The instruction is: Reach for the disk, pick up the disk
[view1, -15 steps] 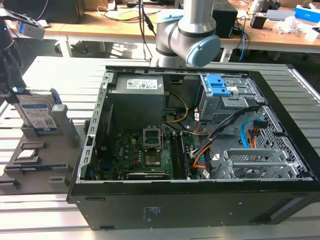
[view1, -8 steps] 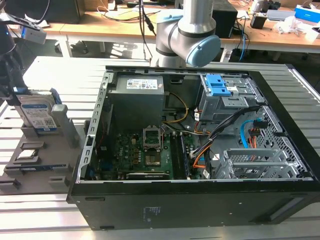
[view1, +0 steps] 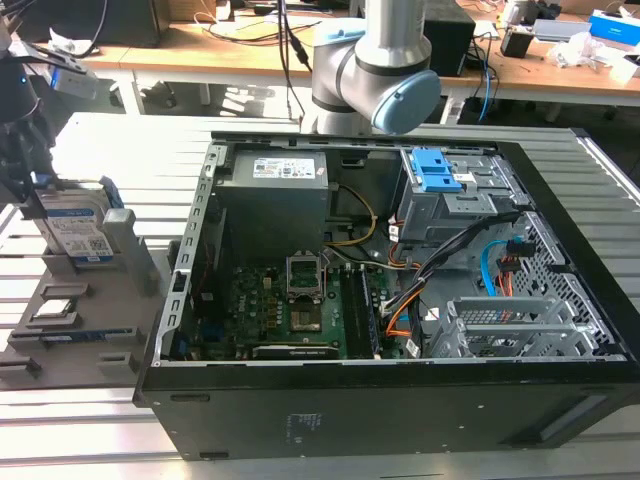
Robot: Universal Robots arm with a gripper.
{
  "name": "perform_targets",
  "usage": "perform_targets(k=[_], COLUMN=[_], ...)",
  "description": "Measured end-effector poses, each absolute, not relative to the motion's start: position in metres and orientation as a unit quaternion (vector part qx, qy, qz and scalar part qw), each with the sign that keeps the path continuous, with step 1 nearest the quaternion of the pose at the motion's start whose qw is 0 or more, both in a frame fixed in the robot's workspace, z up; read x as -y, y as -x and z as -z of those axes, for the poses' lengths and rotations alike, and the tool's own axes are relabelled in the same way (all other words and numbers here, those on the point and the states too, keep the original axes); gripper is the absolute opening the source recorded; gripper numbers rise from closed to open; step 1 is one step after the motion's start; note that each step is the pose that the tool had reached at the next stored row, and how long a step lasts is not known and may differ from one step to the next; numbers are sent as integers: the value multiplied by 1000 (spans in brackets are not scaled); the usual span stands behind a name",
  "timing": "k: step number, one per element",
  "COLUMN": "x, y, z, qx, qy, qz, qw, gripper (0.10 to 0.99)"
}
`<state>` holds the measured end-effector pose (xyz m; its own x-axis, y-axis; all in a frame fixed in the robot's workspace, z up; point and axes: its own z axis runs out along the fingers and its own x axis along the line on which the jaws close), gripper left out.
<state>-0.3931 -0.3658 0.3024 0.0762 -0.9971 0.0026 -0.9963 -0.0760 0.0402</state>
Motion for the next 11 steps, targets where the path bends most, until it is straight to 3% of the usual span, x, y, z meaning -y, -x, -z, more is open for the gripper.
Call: perform_targets(k=[11], x=[364], y=[393], z=[-292], qx=[685], qy=[-728], qz=[13], qw=[16], gripper=[600])
